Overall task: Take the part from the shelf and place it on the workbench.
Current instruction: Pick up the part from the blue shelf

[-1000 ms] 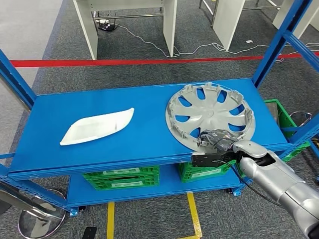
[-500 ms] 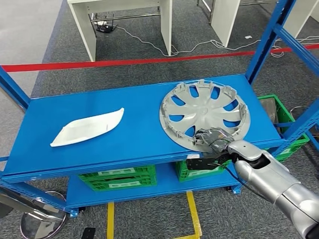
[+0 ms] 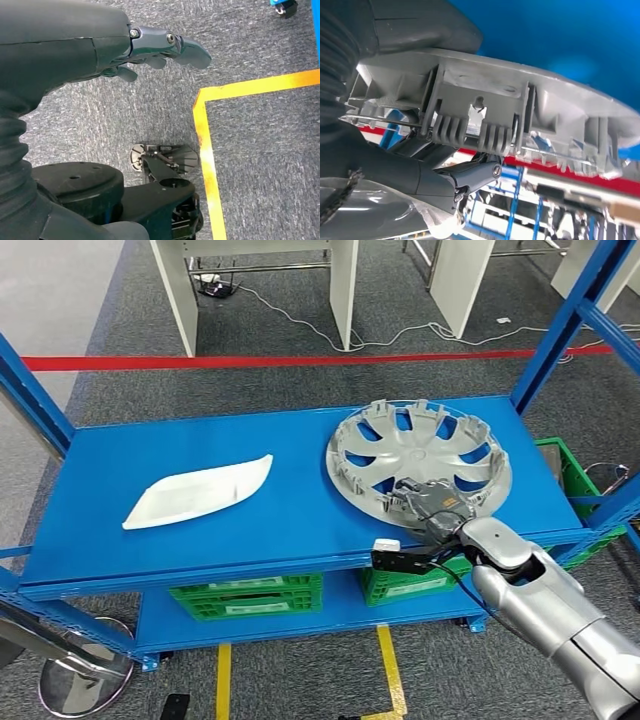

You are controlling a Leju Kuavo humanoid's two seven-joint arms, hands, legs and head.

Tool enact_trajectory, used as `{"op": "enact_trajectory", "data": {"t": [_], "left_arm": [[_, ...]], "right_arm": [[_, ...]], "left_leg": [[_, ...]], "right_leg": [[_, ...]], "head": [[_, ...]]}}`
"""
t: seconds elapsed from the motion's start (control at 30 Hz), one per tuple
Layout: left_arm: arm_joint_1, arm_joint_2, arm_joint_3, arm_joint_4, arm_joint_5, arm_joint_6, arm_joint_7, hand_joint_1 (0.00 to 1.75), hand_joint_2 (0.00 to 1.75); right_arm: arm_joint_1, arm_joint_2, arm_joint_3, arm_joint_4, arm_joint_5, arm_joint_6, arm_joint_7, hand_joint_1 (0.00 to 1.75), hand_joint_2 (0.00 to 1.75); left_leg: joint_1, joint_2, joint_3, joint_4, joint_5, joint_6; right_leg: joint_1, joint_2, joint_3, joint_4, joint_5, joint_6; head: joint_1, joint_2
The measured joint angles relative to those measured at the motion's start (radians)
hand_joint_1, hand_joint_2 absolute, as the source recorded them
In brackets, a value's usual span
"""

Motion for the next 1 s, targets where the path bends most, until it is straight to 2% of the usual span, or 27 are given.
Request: {"op": "enact_trajectory", "data": {"t": [0.07,0.1,0.2,0.27,0.3,0.37,0.4,0.43,0.47,0.5,0.53,0.57,0.6,0.63,0.7,0.77,0.8,0.9,0.93,0.97,1.0], "left_arm": [[-0.001,0.001,0.0,0.0,-0.004,0.0,0.002,0.0,1.75],[-0.002,0.001,0.0,0.0,-0.006,0.001,0.003,0.0,1.75],[-0.001,0.004,0.0,0.0,-0.011,0.006,0.008,0.0,1.75],[0.0,0.005,0.0,0.0,-0.016,0.01,0.009,0.0,1.75],[-0.001,0.005,0.0,0.0,-0.018,0.013,0.01,0.0,1.75],[-0.001,0.005,0.0,0.0,-0.02,0.016,0.012,0.0,1.75],[-0.001,0.005,0.0,0.0,-0.02,0.017,0.013,0.0,1.75],[0.0,0.005,0.0,0.0,-0.02,0.017,0.014,0.0,1.75],[0.0,0.005,0.0,0.0,-0.02,0.017,0.014,0.0,1.75],[0.0,0.005,0.0,0.0,-0.02,0.018,0.014,0.0,1.75],[0.0,0.006,0.0,0.0,-0.02,0.018,0.014,0.0,1.75],[-0.001,0.006,0.0,0.0,-0.02,0.018,0.014,0.0,1.75],[-0.001,0.006,0.0,0.0,-0.02,0.019,0.014,0.0,1.75],[-0.002,0.007,0.0,0.0,-0.02,0.02,0.014,0.0,1.75],[-0.002,0.007,0.0,0.0,-0.02,0.025,0.014,0.0,1.75],[-0.002,0.007,0.001,0.0,-0.021,0.031,0.014,0.0,1.75],[-0.003,0.007,0.001,0.0,-0.021,0.033,0.014,0.0,1.75],[-0.006,0.006,0.001,0.0,-0.023,0.035,0.014,0.0,1.75],[-0.006,0.006,0.001,0.0,-0.023,0.036,0.014,0.0,1.75],[-0.006,0.007,0.001,0.0,-0.023,0.036,0.014,0.0,1.75],[-0.006,0.007,0.001,0.0,-0.023,0.036,0.014,0.0,1.75]], "right_arm": [[0.005,0.002,-0.025,-0.02,0.014,-0.023,-0.001,1.75,1.75],[0.007,0.003,-0.036,-0.03,0.022,-0.034,-0.002,1.75,1.75],[0.023,0.005,-0.069,-0.059,0.046,-0.065,-0.002,1.75,1.75],[0.031,0.006,-0.092,-0.081,0.061,-0.092,-0.003,1.75,1.75],[0.033,0.007,-0.105,-0.092,0.069,-0.108,-0.004,1.75,1.75],[0.037,0.009,-0.128,-0.109,0.085,-0.139,-0.006,1.75,1.75],[0.041,0.01,-0.139,-0.117,0.094,-0.153,-0.008,1.75,1.75],[0.046,0.012,-0.148,-0.123,0.102,-0.165,-0.011,1.75,1.75],[0.051,0.013,-0.157,-0.129,0.109,-0.175,-0.013,1.75,1.75],[0.054,0.015,-0.165,-0.136,0.115,-0.183,-0.015,1.75,1.75],[0.057,0.017,-0.173,-0.142,0.119,-0.189,-0.016,1.75,1.75],[0.057,0.018,-0.18,-0.147,0.121,-0.194,-0.016,1.75,1.75],[0.058,0.02,-0.185,-0.15,0.123,-0.198,-0.016,1.75,1.75],[0.058,0.02,-0.19,-0.153,0.126,-0.202,-0.016,1.75,1.75],[0.06,0.02,-0.199,-0.158,0.136,-0.212,-0.015,1.75,1.75],[0.057,0.021,-0.21,-0.166,0.148,-0.226,-0.014,1.75,1.75],[0.053,0.022,-0.215,-0.17,0.153,-0.233,-0.014,1.75,1.75],[0.043,0.024,-0.224,-0.178,0.163,-0.255,-0.015,1.75,1.75],[0.041,0.024,-0.225,-0.18,0.165,-0.259,-0.015,1.75,1.75],[0.038,0.025,-0.227,-0.183,0.168,-0.262,-0.014,1.75,1.75],[0.034,0.025,-0.23,-0.186,0.171,-0.263,-0.014,1.75,1.75]], "left_leg": [[-0.003,-0.001,-0.002,0.009,-0.008,-0.009],[-0.005,-0.001,-0.005,0.014,-0.011,-0.014],[-0.008,-0.001,-0.011,0.018,-0.015,-0.026],[-0.007,0.0,-0.019,0.046,-0.037,-0.035],[-0.005,0.0,-0.036,0.086,-0.062,-0.041],[-0.002,0.001,-0.096,0.214,-0.12,-0.049],[-0.001,0.001,-0.124,0.27,-0.136,-0.051],[-0.001,0.001,-0.14,0.297,-0.134,-0.05],[-0.001,0.001,-0.139,0.286,-0.113,-0.047],[-0.002,0.001,-0.122,0.239,-0.075,-0.043],[-0.003,0.001,-0.095,0.171,-0.034,-0.035],[-0.005,0.001,-0.07,0.11,-0.004,-0.028],[-0.008,0.001,-0.05,0.061,0.011,-0.021],[-0.01,0.001,-0.04,0.036,0.014,-0.017],[-0.01,0.001,-0.035,0.021,0.007,-0.011],[-0.006,0.001,-0.028,0.007,0.013,-0.004],[-0.004,0.002,-0.024,0.0,0.016,0.0],[-0.003,0.001,-0.022,-0.003,0.016,0.007],[-0.003,0.001,-0.022,-0.002,0.015,0.007],[-0.003,0.0,-0.021,-0.001,0.014,0.007],[-0.002,-0.002,-0.019,0.001,0.012,0.005]], "right_leg": [[0.0,0.0,0.061,-0.128,0.05,-0.002],[0.001,0.0,0.08,-0.165,0.058,-0.005],[0.002,0.002,0.09,-0.179,0.05,-0.02],[-0.002,0.001,0.093,-0.181,0.049,-0.03],[-0.004,0.0,0.095,-0.182,0.049,-0.034],[-0.003,-0.002,0.098,-0.181,0.046,-0.04],[-0.002,-0.002,0.099,-0.181,0.045,-0.041],[-0.001,-0.001,0.101,-0.181,0.043,-0.042],[0.0,0.0,0.104,-0.181,0.042,-0.043],[0.001,0.001,0.107,-0.181,0.04,-0.042],[0.002,0.002,0.111,-0.182,0.038,-0.042],[0.005,0.003,0.113,-0.181,0.036,-0.04],[0.006,0.003,0.113,-0.181,0.034,-0.037],[0.007,0.004,0.112,-0.181,0.034,-0.033],[0.008,0.003,0.111,-0.186,0.036,-0.022],[0.007,0.002,0.101,-0.173,0.023,-0.013],[0.007,0.002,0.085,-0.142,0.003,-0.009],[0.005,0.002,-0.008,0.042,-0.074,-0.001],[0.004,0.002,-0.029,0.081,-0.079,0.002],[0.003,0.002,-0.032,0.081,-0.064,0.004],[0.001,0.001,-0.015,0.041,-0.032,0.005]], "head": [[0.0,0.0],[0.0,0.0],[0.0,0.0],[-0.004,0.0],[-0.006,0.0],[-0.009,0.0],[-0.009,0.0],[-0.009,0.0],[-0.009,0.0],[-0.009,0.0],[-0.01,0.0],[-0.009,0.0],[-0.009,0.0],[-0.008,0.0],[-0.008,0.0],[-0.007,0.0],[-0.005,0.0],[-0.003,0.0],[-0.003,0.0],[-0.003,0.0],[-0.003,0.0]]}}
